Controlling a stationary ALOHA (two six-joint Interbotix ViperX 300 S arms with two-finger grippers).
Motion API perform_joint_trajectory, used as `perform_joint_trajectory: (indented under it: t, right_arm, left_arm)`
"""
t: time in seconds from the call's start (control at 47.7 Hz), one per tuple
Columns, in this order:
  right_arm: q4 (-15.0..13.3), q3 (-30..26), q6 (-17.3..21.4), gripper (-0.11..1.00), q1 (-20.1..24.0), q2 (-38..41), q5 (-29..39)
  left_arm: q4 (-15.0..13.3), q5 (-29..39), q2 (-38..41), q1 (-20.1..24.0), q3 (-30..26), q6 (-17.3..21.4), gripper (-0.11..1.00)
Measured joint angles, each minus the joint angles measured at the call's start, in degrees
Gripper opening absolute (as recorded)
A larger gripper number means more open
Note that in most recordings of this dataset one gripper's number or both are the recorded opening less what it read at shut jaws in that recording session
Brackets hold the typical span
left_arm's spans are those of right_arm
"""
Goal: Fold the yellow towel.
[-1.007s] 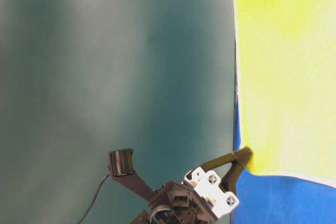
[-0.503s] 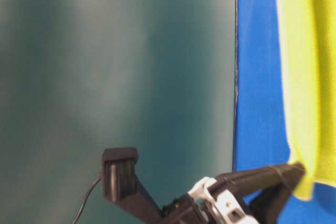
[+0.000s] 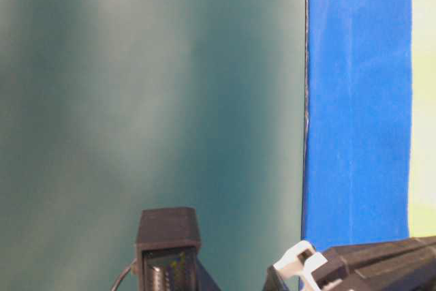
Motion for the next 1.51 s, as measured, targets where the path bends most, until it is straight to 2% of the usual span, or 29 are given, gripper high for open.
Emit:
perform_joint_trajectory:
  t: [0.315, 0.398, 0.482, 0.524, 0.608, 0.692, 0.734, 0.839, 0.944, 1.049, 1.216, 1.342, 1.51]
  right_arm:
    - [0.1, -0.5, 0.3, 0.02, 1.1, 1.1, -1.8]
    - [0.1, -0.5, 0.8, 0.02, 1.3, 1.4, -1.9]
    - [0.2, -0.5, 1.4, 0.04, 1.5, 1.3, -1.9]
    - [0.1, -0.5, 1.8, 0.11, 1.6, 1.3, -1.9]
    - [0.2, -0.6, 2.0, 0.38, 1.6, 1.3, -1.8]
    - [0.1, -0.9, 2.0, 0.60, 1.6, 0.9, -1.6]
    - [0.1, -1.1, 2.0, 0.65, 1.6, 0.3, -1.1]
    - [-0.4, -1.1, 1.9, 0.58, 1.6, -2.1, 0.8]
    - [-2.7, -1.1, 1.8, 0.59, 1.1, -5.5, 2.4]
    - [-5.7, -0.6, 1.9, 0.59, -3.2, -7.8, 2.9]
    - [-9.8, 0.0, 1.8, 0.59, -12.3, -7.7, 3.5]
    - [-11.6, 0.1, 1.8, 0.59, -15.3, -5.5, 3.5]
    - [-12.2, 0.1, 1.8, 0.59, -17.3, -0.5, 2.6]
  left_arm:
    - [0.0, -0.3, 0.1, -0.3, -0.2, -0.1, 0.03]
    - [0.0, -0.4, 0.1, -0.4, -0.3, 0.0, 0.12]
    - [0.0, -0.4, 0.1, -0.3, -0.3, 0.3, 0.27]
    - [0.0, -0.4, 0.1, -0.4, -0.4, 0.4, 0.34]
    - [0.0, -0.2, 0.1, -0.4, -0.4, 0.4, 0.44]
    - [0.0, 0.4, -0.4, -0.4, -0.7, 0.5, 0.50]
    - [0.0, 0.8, -1.1, -0.4, -0.7, 0.5, 0.50]
    - [0.0, 2.2, -3.1, -0.4, -0.7, 0.9, 0.50]
    - [0.0, 3.3, -5.5, -0.3, -0.7, 1.3, 0.50]
    - [0.0, 3.4, -7.1, 1.1, -0.4, 1.6, 0.50]
    - [0.0, 3.3, -7.1, 6.2, 0.3, 2.5, 0.50]
    - [0.0, 2.9, -5.9, 8.7, 0.3, 2.8, 0.50]
    - [0.0, 0.7, -3.0, 11.3, 0.4, 3.3, 0.50]
